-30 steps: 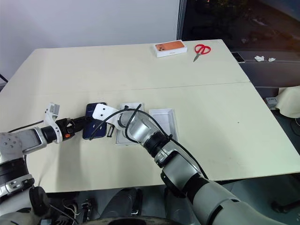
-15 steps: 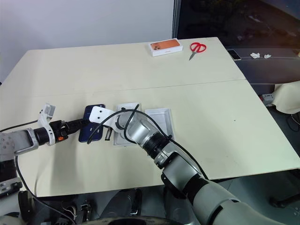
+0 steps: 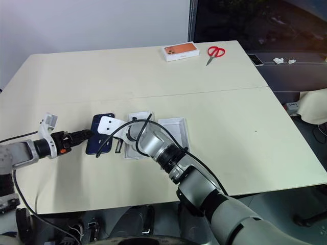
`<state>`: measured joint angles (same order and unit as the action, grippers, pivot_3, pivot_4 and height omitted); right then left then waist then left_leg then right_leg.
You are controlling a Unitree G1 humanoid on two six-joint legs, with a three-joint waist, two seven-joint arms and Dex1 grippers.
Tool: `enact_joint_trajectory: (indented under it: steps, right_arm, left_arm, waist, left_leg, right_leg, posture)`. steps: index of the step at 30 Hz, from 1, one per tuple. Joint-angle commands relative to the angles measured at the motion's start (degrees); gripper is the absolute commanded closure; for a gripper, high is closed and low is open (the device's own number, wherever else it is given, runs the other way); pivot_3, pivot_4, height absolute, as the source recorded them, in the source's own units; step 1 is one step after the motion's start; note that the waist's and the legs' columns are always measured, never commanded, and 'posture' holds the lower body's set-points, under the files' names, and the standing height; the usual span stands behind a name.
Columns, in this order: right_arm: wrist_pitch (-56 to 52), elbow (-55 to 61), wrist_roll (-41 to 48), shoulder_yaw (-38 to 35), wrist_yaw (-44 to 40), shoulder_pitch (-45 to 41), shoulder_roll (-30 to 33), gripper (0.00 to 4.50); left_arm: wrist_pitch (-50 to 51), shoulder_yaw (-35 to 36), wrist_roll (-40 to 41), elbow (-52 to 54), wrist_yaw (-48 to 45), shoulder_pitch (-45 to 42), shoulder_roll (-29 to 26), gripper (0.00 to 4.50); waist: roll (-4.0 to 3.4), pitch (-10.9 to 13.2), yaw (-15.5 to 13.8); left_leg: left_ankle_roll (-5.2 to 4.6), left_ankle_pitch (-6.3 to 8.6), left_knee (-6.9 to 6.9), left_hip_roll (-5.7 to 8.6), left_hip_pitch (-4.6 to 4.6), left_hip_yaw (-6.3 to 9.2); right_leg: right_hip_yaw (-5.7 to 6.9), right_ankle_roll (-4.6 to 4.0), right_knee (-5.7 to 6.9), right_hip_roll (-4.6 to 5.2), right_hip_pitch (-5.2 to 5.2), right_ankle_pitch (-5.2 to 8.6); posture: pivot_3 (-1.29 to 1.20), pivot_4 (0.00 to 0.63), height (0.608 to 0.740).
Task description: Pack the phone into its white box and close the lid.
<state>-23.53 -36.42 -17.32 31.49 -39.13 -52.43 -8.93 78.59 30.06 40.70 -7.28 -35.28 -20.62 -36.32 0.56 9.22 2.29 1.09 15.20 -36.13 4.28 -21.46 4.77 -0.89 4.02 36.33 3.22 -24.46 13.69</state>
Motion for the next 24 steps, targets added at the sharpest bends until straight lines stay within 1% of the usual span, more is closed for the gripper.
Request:
enact_joint_trajectory:
  steps: [1, 5, 11, 14, 20, 24]
  right_arm:
    - [0.6, 0.9, -0.1, 0.3, 0.1, -0.2, -0.5, 4.5]
    - [0.7, 0.6, -0.2, 0.2, 0.3, -0.5, -0.4, 4.5]
    - [0.9, 0.3, -0.2, 0.0, 0.4, -0.7, -0.3, 4.5]
    - [1.0, 0.3, -0.2, 0.0, 0.5, -0.6, -0.3, 4.5]
    - [0.8, 0.9, -0.3, 0.2, 0.4, 0.1, 0.0, 4.5]
    - [0.8, 0.9, -0.3, 0.3, 0.3, 0.1, 0.0, 4.5]
  left_arm:
    - [0.7, -2.2, 1.0, -0.8, 1.2, -0.9, 3.5, 0.04]
    - [2.5, -2.0, 2.6, 0.8, 2.5, -2.1, 7.0, 0.04]
    - [4.6, 0.0, 4.1, 0.8, 3.9, -3.7, 9.5, 0.04]
    - [4.4, -0.1, 3.9, 1.0, 4.2, -3.4, 9.1, 0.04]
    - [3.6, 3.3, 4.5, -1.6, 4.4, -2.6, 7.0, 0.04]
    - [2.9, 4.4, 5.1, -2.9, 4.3, -1.6, 5.8, 0.04]
  waist:
    - [0.0, 0.0, -0.2]
    - [-0.01, 0.0, -0.8]
    - [0.0, 0.0, -1.1]
    - [0.0, 0.0, -1.1]
    - [0.0, 0.0, -0.9]
    - [0.01, 0.0, 0.0]
  left_leg:
    - [0.0, 0.0, 0.0, 0.0, 0.02, 0.0]
    - [-0.01, 0.0, -0.05, 0.02, 0.08, 0.03]
    - [0.0, -0.01, -0.04, 0.03, 0.04, 0.02]
    - [0.0, -0.01, -0.04, 0.03, 0.03, 0.02]
    - [0.02, -0.02, -0.01, 0.02, 0.03, 0.02]
    - [0.04, -0.03, 0.02, 0.0, 0.02, 0.02]
  right_leg:
    - [0.0, 0.0, 0.0, 0.0, 0.01, 0.0]
    - [0.03, 0.0, 0.0, 0.02, 0.03, 0.0]
    - [0.02, 0.0, 0.0, 0.02, 0.1, 0.0]
    - [0.02, 0.0, 0.0, 0.01, 0.1, 0.0]
    - [0.02, 0.0, 0.0, 0.0, 0.07, 0.0]
    - [0.01, 0.0, 0.0, -0.01, 0.05, 0.0]
  posture:
    - [0.0, 0.15, 0.74]
    - [0.0, 0.15, 0.74]
    - [0.0, 0.15, 0.74]
    - [0.0, 0.15, 0.74]
    - [0.0, 0.15, 0.74]
    - [0.0, 0.15, 0.74]
